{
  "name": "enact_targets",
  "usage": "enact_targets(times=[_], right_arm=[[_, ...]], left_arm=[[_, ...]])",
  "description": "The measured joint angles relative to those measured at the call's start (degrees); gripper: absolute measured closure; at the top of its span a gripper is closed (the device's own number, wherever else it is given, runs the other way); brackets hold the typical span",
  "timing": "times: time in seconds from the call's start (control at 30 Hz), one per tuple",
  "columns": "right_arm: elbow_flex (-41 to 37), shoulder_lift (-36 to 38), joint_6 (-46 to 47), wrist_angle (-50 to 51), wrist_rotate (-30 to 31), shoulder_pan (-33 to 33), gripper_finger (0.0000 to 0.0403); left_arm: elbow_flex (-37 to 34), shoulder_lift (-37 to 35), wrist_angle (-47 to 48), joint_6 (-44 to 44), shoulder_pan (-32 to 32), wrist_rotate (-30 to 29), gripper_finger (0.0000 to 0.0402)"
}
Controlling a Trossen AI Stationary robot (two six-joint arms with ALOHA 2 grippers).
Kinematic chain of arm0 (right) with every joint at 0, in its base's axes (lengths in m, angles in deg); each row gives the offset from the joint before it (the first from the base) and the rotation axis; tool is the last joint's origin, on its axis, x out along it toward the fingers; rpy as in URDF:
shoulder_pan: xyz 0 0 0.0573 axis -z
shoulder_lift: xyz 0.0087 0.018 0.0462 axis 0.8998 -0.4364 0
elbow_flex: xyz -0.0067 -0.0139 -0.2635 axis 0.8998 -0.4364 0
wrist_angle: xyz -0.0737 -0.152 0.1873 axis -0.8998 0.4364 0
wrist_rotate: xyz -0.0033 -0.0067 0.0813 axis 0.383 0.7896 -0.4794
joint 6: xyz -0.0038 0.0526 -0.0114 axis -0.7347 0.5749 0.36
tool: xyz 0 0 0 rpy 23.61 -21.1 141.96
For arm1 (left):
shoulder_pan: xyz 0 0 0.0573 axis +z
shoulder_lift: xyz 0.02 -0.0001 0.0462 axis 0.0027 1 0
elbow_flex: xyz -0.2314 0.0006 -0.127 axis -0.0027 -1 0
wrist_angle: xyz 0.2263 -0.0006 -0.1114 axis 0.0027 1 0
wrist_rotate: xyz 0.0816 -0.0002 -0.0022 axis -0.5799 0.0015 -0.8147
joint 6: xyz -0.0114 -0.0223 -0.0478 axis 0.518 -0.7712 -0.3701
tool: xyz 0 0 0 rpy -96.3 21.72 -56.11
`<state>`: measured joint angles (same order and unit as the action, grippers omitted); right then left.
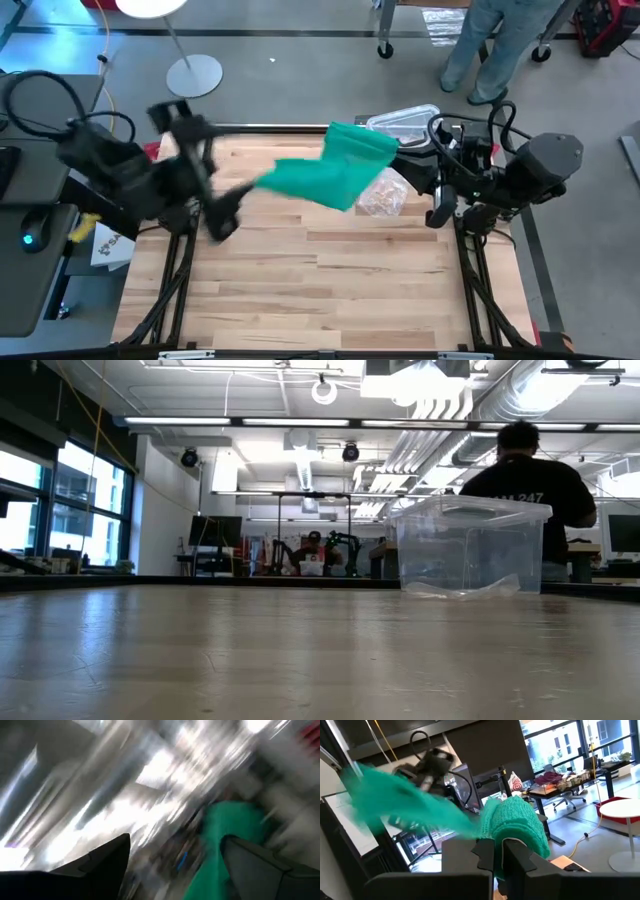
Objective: Roll bandage
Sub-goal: Roll the green bandage
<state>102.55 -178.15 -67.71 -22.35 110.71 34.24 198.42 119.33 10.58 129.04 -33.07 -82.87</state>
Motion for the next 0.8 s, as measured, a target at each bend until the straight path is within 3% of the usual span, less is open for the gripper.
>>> enact_targets(times=[0.07,0.1,0.13,0.27,0.4,0.53,0.67,0.8], right_arm=[[0.0,0.0,-0.01,0.04,0.01,0.0,0.0396],[0.0,0.0,-0.02,0.1,0.0,0.0,0.0396],[0.0,0.0,0.0,0.13,0.02,0.0,0.0396],[0.0,-0.04,0.0,0.51,-0.07,-0.02,0.0396],[0.0,-0.04,-0.02,0.52,-0.07,0.02,0.0396],[-0.02,-0.04,-0.08,0.52,-0.86,-0.02,0.0396],[-0.02,-0.04,-0.44,0.55,-0.93,-0.04,0.0396],[-0.02,-0.04,-0.4,0.5,-0.98,-0.17,0.0396]], left_arm=[[0.92,-0.64,6.11,-5.32,-0.3,13.58,0.0099],[1.61,-0.65,9.54,-9.32,-0.03,16.85,0.0099],[2.16,-0.58,12.83,-12.56,0.38,15.9,0.01],[2.28,-0.6,23.24,-14.04,1.15,-0.59,0.0103],[2.22,-0.61,26.27,-14.87,0.75,-8.14,0.0104],[2.24,-0.69,26.4,-22.59,1.13,-16.23,0.0104],[2.26,-1.07,27.04,-29.97,1.74,-14.74,0.0105],[2.35,-0.24,31.9,-24.95,1.33,-7.09,0.0116]])
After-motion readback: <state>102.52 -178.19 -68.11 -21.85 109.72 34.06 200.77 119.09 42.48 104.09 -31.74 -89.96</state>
